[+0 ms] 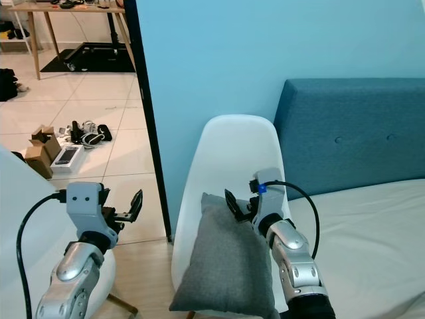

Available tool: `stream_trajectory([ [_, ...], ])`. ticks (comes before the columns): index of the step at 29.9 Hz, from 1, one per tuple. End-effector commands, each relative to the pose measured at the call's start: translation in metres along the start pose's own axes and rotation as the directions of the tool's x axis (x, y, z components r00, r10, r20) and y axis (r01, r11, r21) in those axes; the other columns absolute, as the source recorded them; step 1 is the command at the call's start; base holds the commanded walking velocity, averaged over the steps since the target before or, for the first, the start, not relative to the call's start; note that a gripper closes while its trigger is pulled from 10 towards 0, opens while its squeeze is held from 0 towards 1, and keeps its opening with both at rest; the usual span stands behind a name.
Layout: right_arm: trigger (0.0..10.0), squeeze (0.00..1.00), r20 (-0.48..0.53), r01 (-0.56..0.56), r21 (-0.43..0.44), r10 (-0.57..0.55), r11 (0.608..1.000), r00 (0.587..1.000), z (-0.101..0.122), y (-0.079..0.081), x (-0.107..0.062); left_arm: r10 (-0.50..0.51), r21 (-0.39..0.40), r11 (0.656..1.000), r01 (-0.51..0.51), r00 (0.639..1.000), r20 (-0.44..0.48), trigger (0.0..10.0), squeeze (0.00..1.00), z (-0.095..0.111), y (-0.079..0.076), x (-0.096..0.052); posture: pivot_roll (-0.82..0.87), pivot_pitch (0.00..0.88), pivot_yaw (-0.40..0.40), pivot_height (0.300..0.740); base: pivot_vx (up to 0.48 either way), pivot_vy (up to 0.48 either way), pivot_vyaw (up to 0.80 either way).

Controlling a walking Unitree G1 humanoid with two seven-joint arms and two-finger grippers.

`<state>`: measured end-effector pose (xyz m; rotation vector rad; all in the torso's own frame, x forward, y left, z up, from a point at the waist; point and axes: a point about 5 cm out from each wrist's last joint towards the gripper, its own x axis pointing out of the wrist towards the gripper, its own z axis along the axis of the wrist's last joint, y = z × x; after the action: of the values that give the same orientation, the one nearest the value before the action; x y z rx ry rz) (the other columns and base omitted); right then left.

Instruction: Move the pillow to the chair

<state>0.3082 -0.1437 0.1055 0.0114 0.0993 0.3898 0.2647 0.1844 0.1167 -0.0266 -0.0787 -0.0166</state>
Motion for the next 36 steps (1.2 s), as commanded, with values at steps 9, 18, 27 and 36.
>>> stream_trajectory([
  [9, 10.0, 0.00, -0.003, -0.006, -0.003, 0.006, 1.000, 1.000, -0.0024, 0.0001, -0.0012, -0.003, -0.016, 1.000, 0.003, 1.000, -0.020, 10.0, 0.00, -0.0050, -0.0005, -0.0009, 0.00, 0.000, -0.086, 0.740, 0.000, 0.000, 0.00],
  [18, 10.0, 0.00, 0.002, -0.007, -0.004, 0.007, 1.000, 1.000, -0.0032, 0.0001, -0.0014, -0.003, -0.017, 1.000, 0.003, 1.000, -0.021, 10.0, 0.00, -0.0057, -0.0006, -0.0011, 0.00, 0.000, -0.086, 0.740, 0.000, 0.000, 0.00],
  [27, 10.0, 0.00, 0.008, -0.005, -0.004, 0.005, 1.000, 1.000, -0.0024, -0.0004, -0.0012, -0.002, -0.019, 1.000, 0.002, 1.000, -0.020, 10.0, 0.00, -0.0054, -0.0008, -0.0006, 0.00, 0.000, -0.087, 0.740, 0.000, 0.000, 0.00],
  [36, 10.0, 0.00, -0.022, 0.009, -0.005, -0.009, 1.000, 1.000, -0.0041, -0.0030, -0.0006, -0.005, -0.026, 1.000, 0.005, 1.000, -0.017, 10.0, 0.00, -0.0035, -0.0025, -0.0004, 0.00, 0.000, -0.092, 0.740, 0.000, 0.000, -0.51],
])
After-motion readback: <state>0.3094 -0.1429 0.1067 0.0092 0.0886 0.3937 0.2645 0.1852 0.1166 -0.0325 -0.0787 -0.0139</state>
